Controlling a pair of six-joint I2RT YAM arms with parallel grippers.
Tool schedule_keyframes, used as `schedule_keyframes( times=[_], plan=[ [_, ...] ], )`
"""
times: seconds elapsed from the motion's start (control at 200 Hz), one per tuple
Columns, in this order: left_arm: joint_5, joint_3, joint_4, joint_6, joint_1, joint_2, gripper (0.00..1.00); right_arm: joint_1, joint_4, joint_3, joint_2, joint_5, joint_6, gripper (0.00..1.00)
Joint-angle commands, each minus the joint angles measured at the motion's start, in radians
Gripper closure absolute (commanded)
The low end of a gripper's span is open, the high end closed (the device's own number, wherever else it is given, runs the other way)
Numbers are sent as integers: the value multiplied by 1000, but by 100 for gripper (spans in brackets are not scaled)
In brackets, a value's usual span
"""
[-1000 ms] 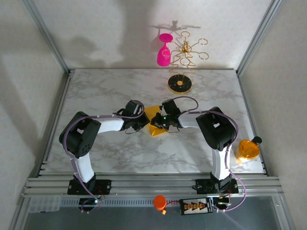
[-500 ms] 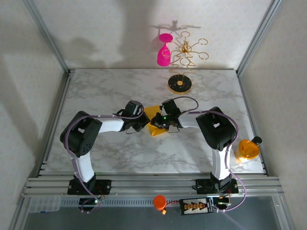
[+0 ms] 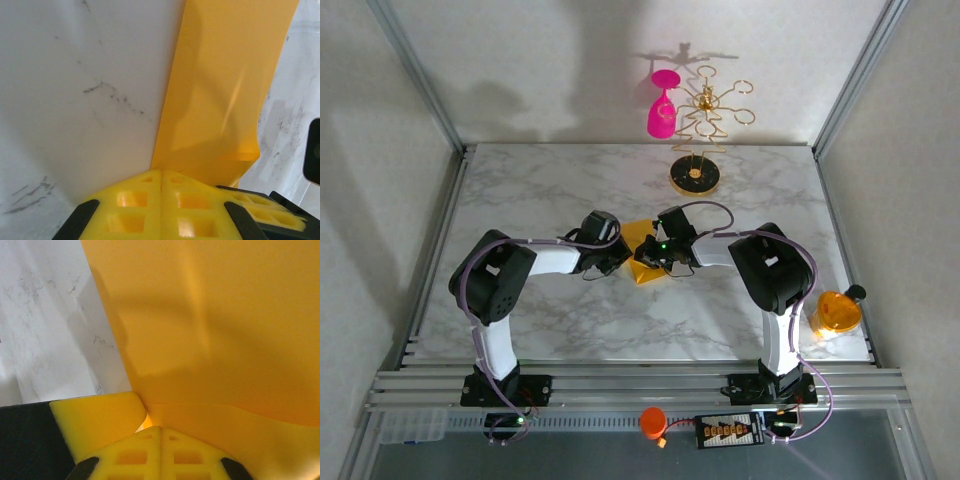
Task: Fold a paper plane with a square sheet of paper (pick it up from the middle)
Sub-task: Fold the triangle a second time at the center of the table.
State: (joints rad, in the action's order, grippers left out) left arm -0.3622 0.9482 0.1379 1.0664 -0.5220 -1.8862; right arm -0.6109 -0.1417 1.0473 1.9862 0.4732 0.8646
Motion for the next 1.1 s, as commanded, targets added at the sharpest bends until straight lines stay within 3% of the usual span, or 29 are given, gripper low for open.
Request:
schedule_keyframes(
  times=[0.0,0.275,1.096],
  plan=[
    [63,8,-102,-35,0,-50,100,10,13,9,-21,19,-16,100],
    [68,31,-140,-73,-1,-69,100,59,-30,-25,-87,17,-43,99],
    [40,86,-152,-91,-4,-56,100,75,24,-72,-9,-89,-21,100]
  ],
)
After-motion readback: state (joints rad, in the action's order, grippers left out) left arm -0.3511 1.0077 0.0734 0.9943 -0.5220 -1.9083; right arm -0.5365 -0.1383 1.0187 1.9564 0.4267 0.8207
